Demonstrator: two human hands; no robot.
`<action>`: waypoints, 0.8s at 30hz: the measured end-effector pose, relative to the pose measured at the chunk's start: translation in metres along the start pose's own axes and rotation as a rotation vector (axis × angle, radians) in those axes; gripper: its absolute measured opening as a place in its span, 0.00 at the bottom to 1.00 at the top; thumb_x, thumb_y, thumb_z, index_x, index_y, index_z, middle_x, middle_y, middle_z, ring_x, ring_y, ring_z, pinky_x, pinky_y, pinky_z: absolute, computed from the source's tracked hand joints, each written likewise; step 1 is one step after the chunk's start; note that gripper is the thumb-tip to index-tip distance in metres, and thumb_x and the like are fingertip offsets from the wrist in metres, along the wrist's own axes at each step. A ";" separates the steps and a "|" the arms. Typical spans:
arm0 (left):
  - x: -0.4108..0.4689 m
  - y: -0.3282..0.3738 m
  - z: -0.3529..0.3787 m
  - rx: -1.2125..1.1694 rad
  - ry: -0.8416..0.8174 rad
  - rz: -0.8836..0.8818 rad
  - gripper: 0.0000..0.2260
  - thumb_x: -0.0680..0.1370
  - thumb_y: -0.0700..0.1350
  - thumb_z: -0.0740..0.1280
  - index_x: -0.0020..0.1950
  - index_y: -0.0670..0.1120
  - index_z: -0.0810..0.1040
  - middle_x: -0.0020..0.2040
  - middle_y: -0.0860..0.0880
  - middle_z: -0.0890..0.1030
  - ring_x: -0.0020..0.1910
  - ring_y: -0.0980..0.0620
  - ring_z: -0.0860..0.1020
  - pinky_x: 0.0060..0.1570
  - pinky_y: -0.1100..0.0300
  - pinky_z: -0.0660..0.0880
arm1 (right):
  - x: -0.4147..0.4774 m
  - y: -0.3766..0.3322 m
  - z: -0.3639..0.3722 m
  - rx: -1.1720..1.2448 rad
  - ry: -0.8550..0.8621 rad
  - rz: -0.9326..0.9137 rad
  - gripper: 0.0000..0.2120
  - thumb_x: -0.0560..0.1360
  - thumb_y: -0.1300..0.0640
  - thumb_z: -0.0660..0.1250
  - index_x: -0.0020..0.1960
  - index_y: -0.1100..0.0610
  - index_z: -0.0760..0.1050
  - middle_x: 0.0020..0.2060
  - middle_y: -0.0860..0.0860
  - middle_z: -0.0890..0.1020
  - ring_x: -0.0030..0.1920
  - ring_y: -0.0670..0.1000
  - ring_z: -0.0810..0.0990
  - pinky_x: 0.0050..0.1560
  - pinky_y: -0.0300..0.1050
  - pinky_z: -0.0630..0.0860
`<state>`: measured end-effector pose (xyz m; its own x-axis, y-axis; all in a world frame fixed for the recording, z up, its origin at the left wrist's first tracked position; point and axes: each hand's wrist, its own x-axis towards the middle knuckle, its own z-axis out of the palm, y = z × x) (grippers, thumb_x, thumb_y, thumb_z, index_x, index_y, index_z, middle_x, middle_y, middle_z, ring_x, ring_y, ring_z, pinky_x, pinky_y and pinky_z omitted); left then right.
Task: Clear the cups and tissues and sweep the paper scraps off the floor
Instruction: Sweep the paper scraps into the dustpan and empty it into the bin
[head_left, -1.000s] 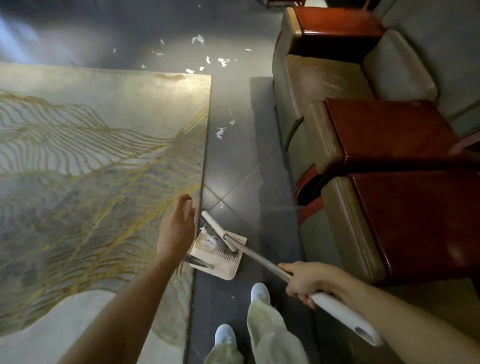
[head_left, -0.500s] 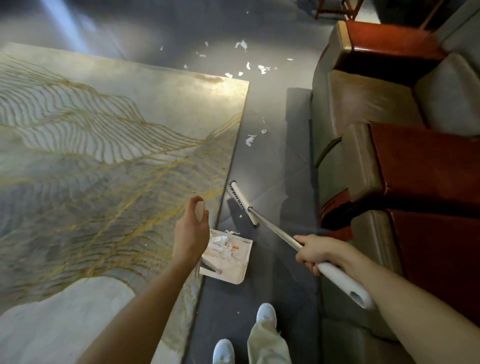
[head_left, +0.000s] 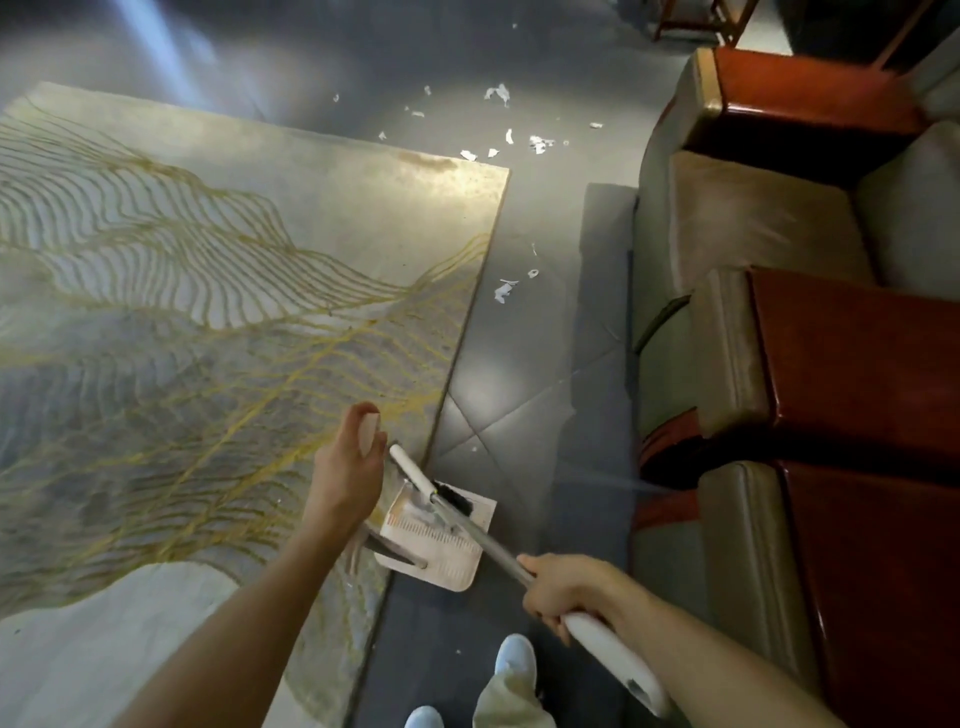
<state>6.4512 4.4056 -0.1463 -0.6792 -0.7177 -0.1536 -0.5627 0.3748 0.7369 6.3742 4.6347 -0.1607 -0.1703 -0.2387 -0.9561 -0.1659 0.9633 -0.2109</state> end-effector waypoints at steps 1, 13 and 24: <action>-0.005 0.001 0.002 -0.007 0.001 0.002 0.06 0.79 0.48 0.61 0.52 0.60 0.66 0.30 0.47 0.75 0.27 0.46 0.75 0.31 0.46 0.77 | -0.008 0.007 0.006 0.031 -0.006 0.006 0.30 0.72 0.63 0.56 0.74 0.52 0.58 0.30 0.53 0.76 0.16 0.44 0.72 0.21 0.35 0.73; -0.057 0.022 0.009 0.017 -0.001 0.130 0.07 0.80 0.46 0.60 0.57 0.54 0.68 0.33 0.48 0.74 0.31 0.44 0.74 0.32 0.55 0.67 | -0.085 0.057 -0.001 0.227 0.140 -0.030 0.33 0.73 0.63 0.57 0.75 0.43 0.56 0.28 0.52 0.74 0.20 0.45 0.70 0.24 0.38 0.72; -0.075 0.047 0.025 0.102 -0.024 0.136 0.07 0.81 0.49 0.57 0.59 0.54 0.65 0.33 0.47 0.76 0.31 0.46 0.75 0.32 0.54 0.70 | -0.080 0.078 -0.073 0.427 0.156 0.001 0.34 0.73 0.67 0.57 0.75 0.46 0.58 0.22 0.51 0.71 0.18 0.44 0.66 0.19 0.34 0.66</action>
<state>6.4644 4.4913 -0.1167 -0.7629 -0.6423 -0.0737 -0.5090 0.5263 0.6811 6.3041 4.7201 -0.0854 -0.3201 -0.2214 -0.9211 0.2441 0.9202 -0.3060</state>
